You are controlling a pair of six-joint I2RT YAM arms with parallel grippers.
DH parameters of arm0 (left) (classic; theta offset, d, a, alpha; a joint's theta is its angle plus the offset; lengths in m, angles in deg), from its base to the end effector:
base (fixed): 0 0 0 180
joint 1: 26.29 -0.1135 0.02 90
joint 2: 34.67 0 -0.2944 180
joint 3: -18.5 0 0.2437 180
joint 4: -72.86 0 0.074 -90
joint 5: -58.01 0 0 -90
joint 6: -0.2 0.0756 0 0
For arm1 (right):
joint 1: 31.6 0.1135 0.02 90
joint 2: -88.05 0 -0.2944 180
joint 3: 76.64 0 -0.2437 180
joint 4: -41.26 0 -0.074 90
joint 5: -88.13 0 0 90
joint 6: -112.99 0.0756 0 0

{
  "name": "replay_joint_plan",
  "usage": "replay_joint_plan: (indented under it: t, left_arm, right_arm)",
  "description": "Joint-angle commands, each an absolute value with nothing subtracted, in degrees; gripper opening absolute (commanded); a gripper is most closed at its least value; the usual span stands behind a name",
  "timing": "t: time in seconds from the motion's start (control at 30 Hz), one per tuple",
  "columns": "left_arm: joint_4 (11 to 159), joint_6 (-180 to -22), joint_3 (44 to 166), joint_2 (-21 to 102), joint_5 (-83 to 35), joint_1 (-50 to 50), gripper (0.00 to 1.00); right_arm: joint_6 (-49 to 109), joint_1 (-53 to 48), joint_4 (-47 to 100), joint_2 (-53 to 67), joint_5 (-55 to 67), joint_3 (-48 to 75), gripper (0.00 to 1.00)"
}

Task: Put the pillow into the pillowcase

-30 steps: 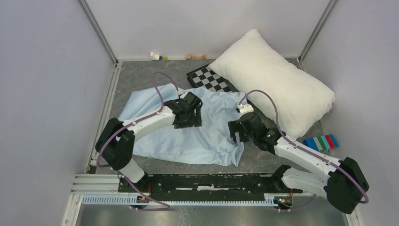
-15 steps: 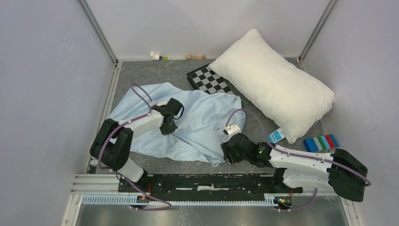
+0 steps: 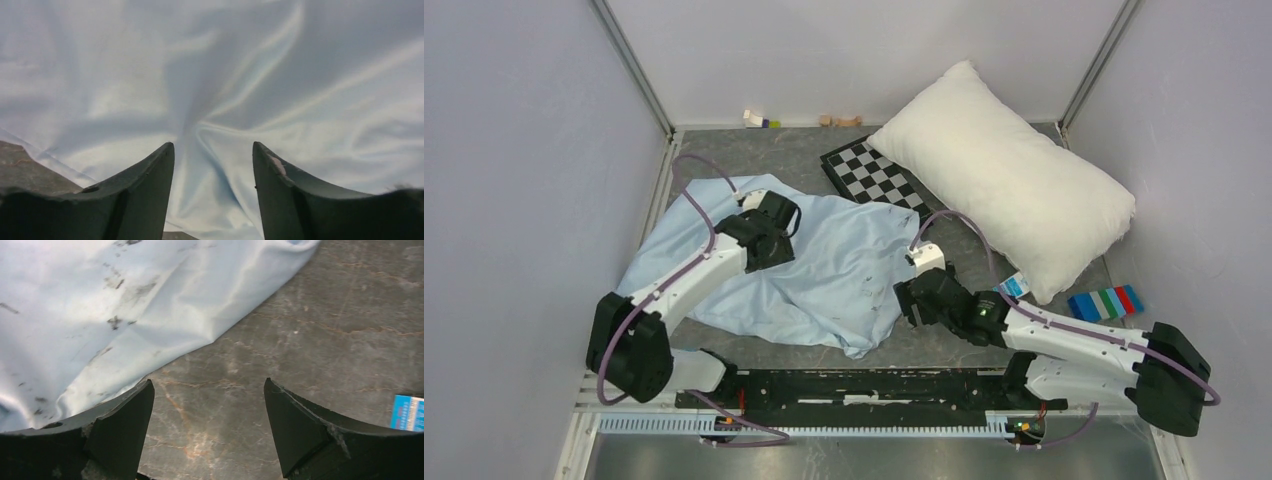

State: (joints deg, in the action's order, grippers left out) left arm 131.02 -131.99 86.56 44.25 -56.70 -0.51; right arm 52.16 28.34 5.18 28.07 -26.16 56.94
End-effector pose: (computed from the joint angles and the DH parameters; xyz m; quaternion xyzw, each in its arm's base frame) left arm 0.2423 -0.0819 0.2233 -0.1756 0.9451 0.0750 0.2651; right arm 0.1282 0.1594 0.2024 -0.1735 0.9040 0.0959 0.3789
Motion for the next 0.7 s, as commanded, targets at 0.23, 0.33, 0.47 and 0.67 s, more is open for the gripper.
replay_joint_plan:
  t: [0.23,0.33,0.47,0.67]
  left_arm:
    - [141.1,-141.8,85.0,31.6,-60.4,10.5,0.92]
    - [146.3,-146.1,83.8,29.8,-62.7,5.4,0.94]
    - [149.3,-147.3,81.1,26.8,-60.5,-8.5,0.97]
    - [144.5,-147.3,78.8,26.3,-62.3,-22.5,1.00]
  right_arm:
    - [47.4,40.0,9.2,25.5,-27.1,51.3,0.89]
    - [48.5,47.6,11.7,22.8,-28.5,50.4,0.92]
    - [47.3,53.6,13.0,15.3,-30.3,47.1,0.96]
    - [45.3,53.3,12.1,5.9,-34.2,43.0,0.92]
